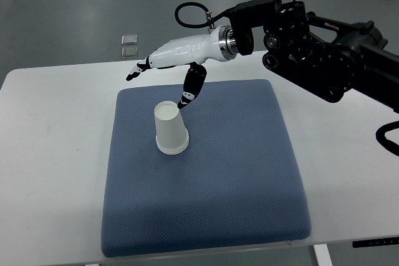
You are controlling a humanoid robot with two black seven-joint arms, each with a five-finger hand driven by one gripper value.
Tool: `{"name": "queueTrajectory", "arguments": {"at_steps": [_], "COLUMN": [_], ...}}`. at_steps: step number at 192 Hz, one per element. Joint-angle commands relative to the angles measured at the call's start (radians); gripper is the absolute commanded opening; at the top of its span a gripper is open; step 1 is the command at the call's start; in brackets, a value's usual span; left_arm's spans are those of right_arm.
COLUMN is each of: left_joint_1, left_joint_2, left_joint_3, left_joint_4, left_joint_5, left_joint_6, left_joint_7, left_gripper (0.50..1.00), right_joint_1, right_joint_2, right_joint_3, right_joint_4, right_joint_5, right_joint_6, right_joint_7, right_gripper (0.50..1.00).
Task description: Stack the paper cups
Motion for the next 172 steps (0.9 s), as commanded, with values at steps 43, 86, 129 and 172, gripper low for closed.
{"name": "queueTrajectory", "arguments": {"at_steps": [43, 86, 129, 172], "left_joint_1": [0.0, 0.0, 0.0, 0.0], "left_joint_2": [0.0, 0.0, 0.0, 0.0], "left_joint_3": [0.0, 0.0, 0.0, 0.0], "left_joint_4": [0.0, 0.0, 0.0, 0.0], "left_joint_5": [0.001, 0.0, 0.0, 0.0], "left_joint_6": [0.0, -0.002, -0.002, 0.0], "left_joint_7": [0.0, 0.0, 0.0, 0.0], "left_gripper": [1.0, 1.0, 1.0, 1.0], "right_joint_1": [-0.092, -0.214, -0.305, -0.402], "right_joint_2": [-0.075, -0.116, -0.118, -0.116], "right_joint_3": [0.041, 0.081, 0.077, 0.08], "right_joint_4": [-0.043, -0.201, -0.339, -0.379], "right_joint_5": [0.04, 0.377, 0.807, 1.195], "right_joint_6": [-0.078, -0.23, -0.376, -0.466], "right_joint_7": [-0.002, -0.066, -0.086, -0.1], "right_gripper": [0.915, 0.915, 0.915, 0.915]}}
